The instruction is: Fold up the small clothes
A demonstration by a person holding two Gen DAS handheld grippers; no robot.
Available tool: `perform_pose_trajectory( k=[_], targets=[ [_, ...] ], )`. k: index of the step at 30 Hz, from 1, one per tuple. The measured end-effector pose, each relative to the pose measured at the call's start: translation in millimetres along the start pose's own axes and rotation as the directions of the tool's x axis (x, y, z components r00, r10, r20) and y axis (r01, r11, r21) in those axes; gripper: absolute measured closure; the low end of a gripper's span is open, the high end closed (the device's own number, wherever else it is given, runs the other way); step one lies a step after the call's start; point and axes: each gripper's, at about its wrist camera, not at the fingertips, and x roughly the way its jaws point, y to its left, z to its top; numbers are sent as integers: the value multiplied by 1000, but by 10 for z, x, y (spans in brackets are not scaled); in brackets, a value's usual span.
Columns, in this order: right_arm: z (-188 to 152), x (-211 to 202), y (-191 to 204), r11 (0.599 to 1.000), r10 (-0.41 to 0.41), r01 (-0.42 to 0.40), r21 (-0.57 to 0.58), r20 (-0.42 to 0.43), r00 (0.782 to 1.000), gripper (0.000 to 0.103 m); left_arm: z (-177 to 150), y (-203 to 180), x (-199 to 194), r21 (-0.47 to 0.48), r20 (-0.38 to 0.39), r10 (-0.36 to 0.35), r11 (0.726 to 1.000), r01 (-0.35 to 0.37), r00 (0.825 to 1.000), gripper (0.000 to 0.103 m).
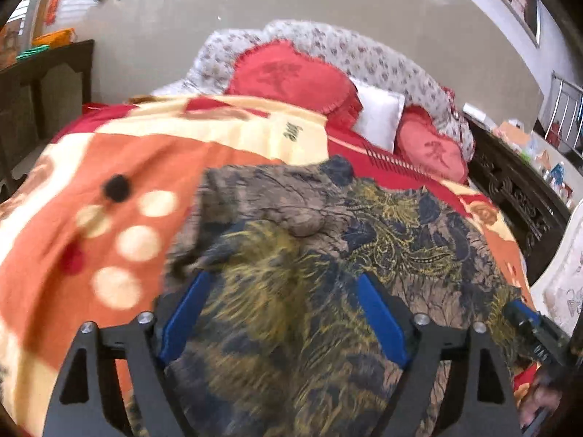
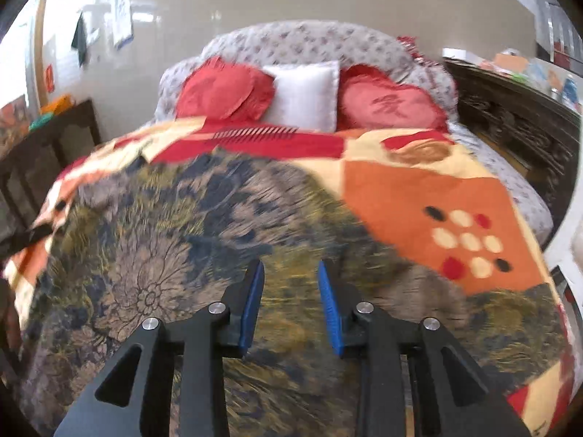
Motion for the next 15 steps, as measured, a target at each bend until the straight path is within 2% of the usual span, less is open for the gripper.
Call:
perform_pose_trajectory(
  k=[2, 4, 5, 6, 9, 12, 15],
  targets=[
    [-53, 177, 22, 1000, -11, 12, 21, -21, 1000, 62, -8, -17, 163, 12, -26, 29, 1000, -29, 999, 21],
    [-135, 354, -2, 999, -20, 22, 33, -58, 998, 62, -59, 61, 400, -1, -90, 74, 997, -74, 993, 29],
    [-145, 375, -20, 999, -15, 17, 38, -61, 998, 61, -115, 114, 501, 0, -108, 89, 996, -89, 990, 29],
    [-142, 374, -30, 999, -7, 10, 42, -57, 998, 60, -147, 121, 506, 3, -87, 83, 997, -83, 993, 28],
    [-160, 406, -78, 998, 22, -19, 52, -63, 998, 57, -159, 82, 535, 25, -92, 97, 995, -95, 991, 25],
    [-162, 433, -89, 998, 30, -26, 58, -68, 997, 56, -153, 21, 583, 64, -118, 91, 994, -84, 989, 15],
    [-132, 397, -39, 999, 11, -9, 32, -81, 997, 56, -94, -56, 465, 100, -130, 124, 989, -111, 984, 20]
  ],
)
